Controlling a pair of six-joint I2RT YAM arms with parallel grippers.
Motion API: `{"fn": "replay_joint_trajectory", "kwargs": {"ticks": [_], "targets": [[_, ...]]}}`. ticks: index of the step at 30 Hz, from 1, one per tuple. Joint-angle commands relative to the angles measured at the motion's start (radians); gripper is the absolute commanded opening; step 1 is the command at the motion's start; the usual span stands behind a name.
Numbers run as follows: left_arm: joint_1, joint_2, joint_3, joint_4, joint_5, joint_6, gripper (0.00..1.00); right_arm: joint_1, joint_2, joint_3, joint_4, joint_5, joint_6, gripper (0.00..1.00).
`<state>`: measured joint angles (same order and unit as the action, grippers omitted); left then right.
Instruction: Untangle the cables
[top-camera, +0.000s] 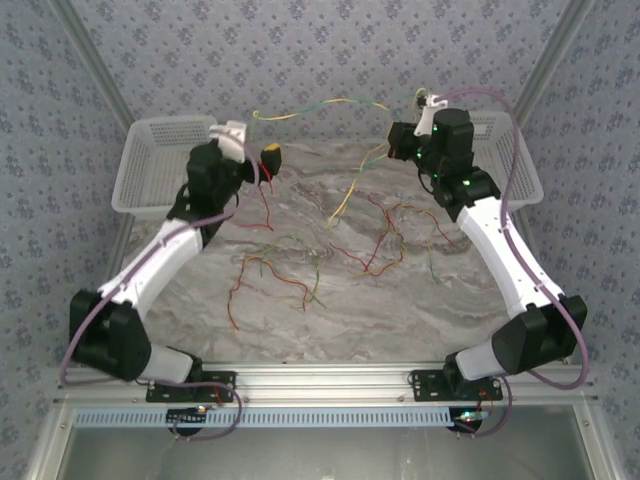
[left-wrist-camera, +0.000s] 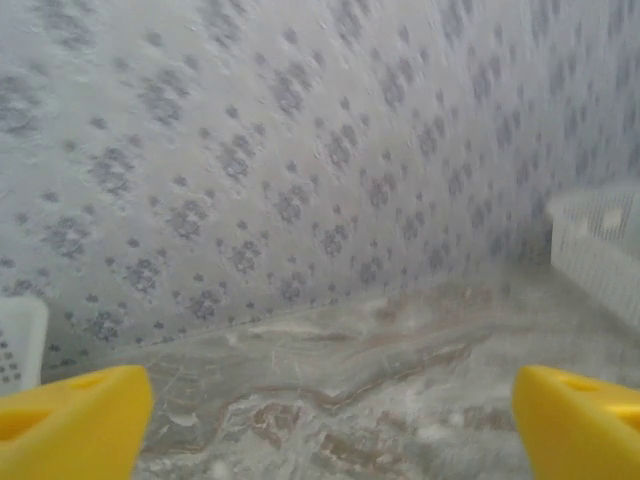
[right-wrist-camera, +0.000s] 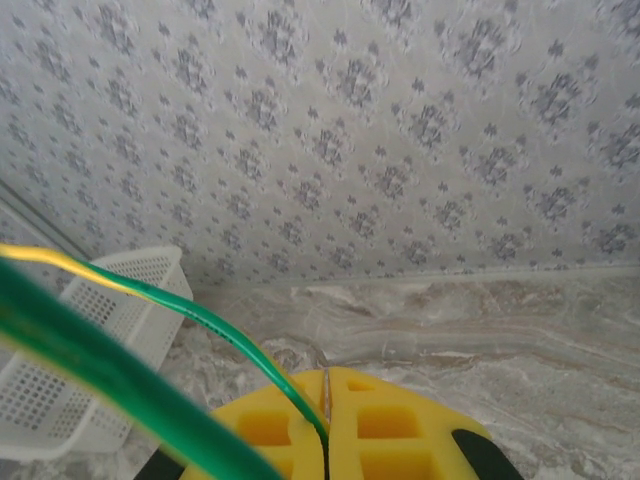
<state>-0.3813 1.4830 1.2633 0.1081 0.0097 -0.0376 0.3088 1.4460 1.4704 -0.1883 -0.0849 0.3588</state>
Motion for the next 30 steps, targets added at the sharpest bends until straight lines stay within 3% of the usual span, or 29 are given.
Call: {"fn": "replay_joint_trajectory", "kwargs": {"ticks": [1, 4, 6, 8, 9, 10, 11, 13, 14, 16, 19, 20, 24, 26, 27, 29, 30], "targets": [[-0.106, 0.253, 0.292, -0.554, -0.058, 0.230, 0.90, 0.034, 0.023, 0.004, 0.000, 0.042, -0.029, 0.00], [-0.178, 0.408, 0.418, -0.713, -0.103, 0.359, 0.92, 0.031, 0.020, -0.003, -0.032, 0.080, -0.012, 0.00], [-0.213, 0.505, 0.526, -0.840, -0.199, 0.381, 0.92, 0.026, 0.020, 0.006, -0.073, 0.097, -0.017, 0.00], [-0.222, 0.544, 0.561, -0.866, -0.195, 0.391, 0.91, 0.010, 0.007, -0.008, -0.083, 0.043, -0.015, 0.00], [-0.227, 0.554, 0.563, -0.860, -0.209, 0.395, 0.79, 0.002, -0.006, -0.025, -0.074, 0.025, -0.004, 0.00], [-0.233, 0.566, 0.574, -0.868, -0.225, 0.398, 0.57, -0.014, -0.018, -0.040, -0.073, 0.002, 0.014, 0.00], [-0.234, 0.569, 0.577, -0.878, -0.211, 0.399, 0.47, -0.040, -0.030, -0.055, -0.070, -0.030, 0.045, 0.00], [-0.246, 0.576, 0.582, -0.908, -0.233, 0.429, 0.47, -0.103, -0.056, -0.095, -0.057, -0.104, 0.117, 0.00], [-0.268, 0.596, 0.606, -0.948, -0.312, 0.471, 0.50, -0.127, -0.070, -0.111, -0.063, -0.112, 0.135, 0.00], [-0.305, 0.626, 0.622, -0.976, -0.454, 0.551, 0.80, -0.130, -0.090, -0.121, -0.093, -0.063, 0.113, 0.00], [-0.333, 0.633, 0.610, -0.969, -0.472, 0.680, 0.99, -0.139, -0.106, -0.144, -0.097, -0.055, 0.093, 0.00], [-0.341, 0.632, 0.595, -0.940, -0.482, 0.724, 0.99, -0.146, -0.111, -0.152, -0.091, -0.067, 0.097, 0.00], [-0.346, 0.612, 0.614, -0.944, -0.350, 0.833, 0.99, -0.173, -0.131, -0.164, -0.098, -0.091, 0.109, 0.00], [-0.338, 0.549, 0.552, -0.862, -0.231, 0.906, 0.92, -0.205, -0.145, -0.179, -0.081, -0.135, 0.145, 0.00], [-0.344, 0.537, 0.531, -0.807, -0.232, 0.954, 0.90, -0.226, -0.148, -0.188, -0.066, -0.182, 0.169, 0.00], [-0.358, 0.566, 0.593, -0.823, -0.262, 0.989, 0.90, -0.247, -0.148, -0.192, -0.060, -0.214, 0.194, 0.00], [-0.350, 0.577, 0.652, -0.874, -0.203, 0.961, 0.90, -0.250, -0.151, -0.194, -0.059, -0.216, 0.195, 0.00]]}}
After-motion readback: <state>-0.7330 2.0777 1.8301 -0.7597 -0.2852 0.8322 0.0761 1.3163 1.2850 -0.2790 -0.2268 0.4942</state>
